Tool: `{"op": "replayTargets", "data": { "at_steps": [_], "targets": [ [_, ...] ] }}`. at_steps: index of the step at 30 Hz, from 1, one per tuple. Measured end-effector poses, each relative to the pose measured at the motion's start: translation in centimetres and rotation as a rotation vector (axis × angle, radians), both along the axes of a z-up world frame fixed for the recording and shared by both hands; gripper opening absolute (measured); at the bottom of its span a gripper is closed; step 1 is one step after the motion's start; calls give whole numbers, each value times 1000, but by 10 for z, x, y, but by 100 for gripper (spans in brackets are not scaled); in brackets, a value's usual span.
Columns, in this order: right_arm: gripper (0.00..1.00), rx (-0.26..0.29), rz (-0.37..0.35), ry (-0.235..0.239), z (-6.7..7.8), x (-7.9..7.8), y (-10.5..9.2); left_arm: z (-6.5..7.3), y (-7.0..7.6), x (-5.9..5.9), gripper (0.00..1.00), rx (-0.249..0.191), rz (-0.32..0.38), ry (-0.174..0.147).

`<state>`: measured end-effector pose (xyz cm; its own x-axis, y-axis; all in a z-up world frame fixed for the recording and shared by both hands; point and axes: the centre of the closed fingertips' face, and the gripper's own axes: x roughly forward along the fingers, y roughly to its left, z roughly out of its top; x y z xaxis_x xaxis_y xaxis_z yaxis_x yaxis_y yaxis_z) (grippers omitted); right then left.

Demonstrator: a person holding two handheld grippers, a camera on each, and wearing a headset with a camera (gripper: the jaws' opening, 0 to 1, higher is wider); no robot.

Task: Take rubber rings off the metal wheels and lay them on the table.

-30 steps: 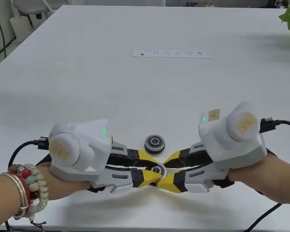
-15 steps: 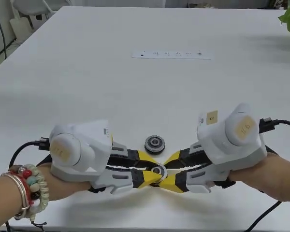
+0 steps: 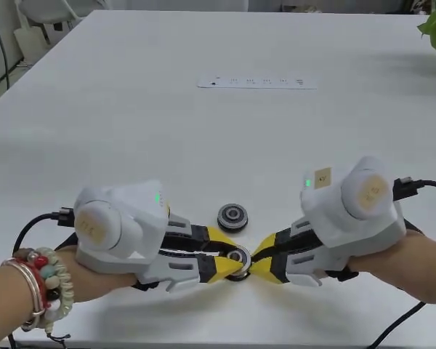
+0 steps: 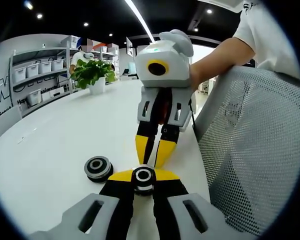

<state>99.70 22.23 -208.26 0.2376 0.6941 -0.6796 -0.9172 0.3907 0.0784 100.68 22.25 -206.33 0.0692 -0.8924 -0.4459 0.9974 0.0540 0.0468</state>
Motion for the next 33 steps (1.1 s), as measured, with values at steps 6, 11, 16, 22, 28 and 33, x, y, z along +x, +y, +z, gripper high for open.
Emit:
{"op": "replayTargets", "data": {
  "at_steps": [6,11,16,22,28,33],
  "targets": [
    [17,-17,17,-36,-1,1,4,0,0,0,9,-1,0,0],
    [13,-38,36,-46,-2,1,1,0,0,0,9,-2,1,1],
    [2,-46,29,-51,-3,3,-3,0,0,0,9,-3,3,2],
    [0,-65,-27,-29,-4,9,-5,0,0,2,9,1,9,0],
    [0,-40,-155,53,0,17,-10,0,0,3,9,5,16,-2],
    [0,26,-253,158,4,18,-13,0,0,3,9,6,14,-12]
  ]
}}
